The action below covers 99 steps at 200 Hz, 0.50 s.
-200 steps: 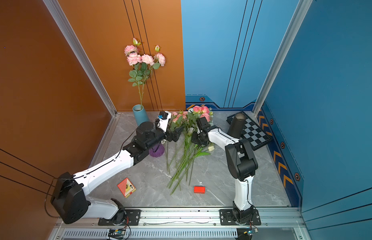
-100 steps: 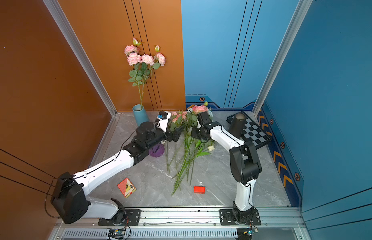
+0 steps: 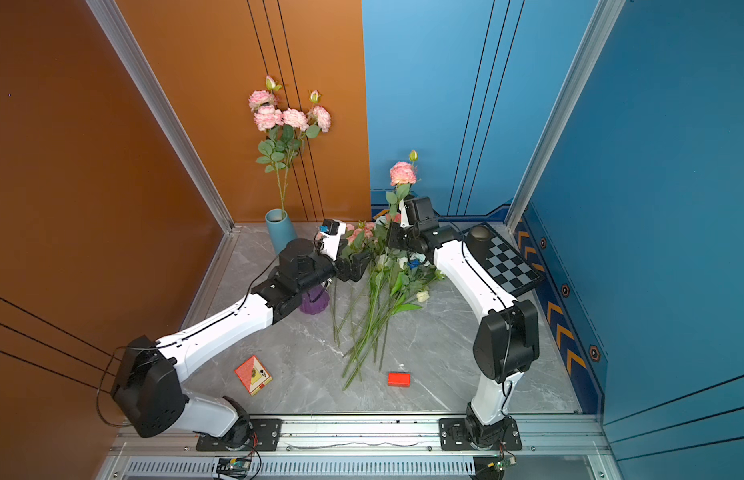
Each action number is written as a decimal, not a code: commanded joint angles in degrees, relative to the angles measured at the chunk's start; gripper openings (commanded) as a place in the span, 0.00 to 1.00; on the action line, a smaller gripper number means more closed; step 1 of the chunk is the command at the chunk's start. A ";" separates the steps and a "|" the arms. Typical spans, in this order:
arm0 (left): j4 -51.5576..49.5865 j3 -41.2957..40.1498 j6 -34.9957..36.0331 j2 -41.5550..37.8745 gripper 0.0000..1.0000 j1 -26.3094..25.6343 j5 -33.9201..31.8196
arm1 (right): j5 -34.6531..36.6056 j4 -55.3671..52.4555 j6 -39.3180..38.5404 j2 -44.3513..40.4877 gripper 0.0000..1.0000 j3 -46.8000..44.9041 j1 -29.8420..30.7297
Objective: Place the pink flowers into the vase
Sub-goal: Pick up the flower at the center of the board.
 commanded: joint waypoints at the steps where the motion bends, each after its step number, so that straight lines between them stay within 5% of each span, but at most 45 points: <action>1: -1.69 2.39 -2.57 1.68 0.99 0.81 4.93 | 0.13 -0.41 -1.27 -1.72 0.09 2.46 -0.16; 41: -1.62 5.78 -5.45 5.66 1.00 1.32 11.53 | -0.51 2.46 -0.53 -3.60 0.09 2.66 0.67; 99: -1.89 9.67 -7.07 10.70 0.88 1.23 14.41 | -1.20 4.83 -0.24 -6.03 0.09 2.38 2.32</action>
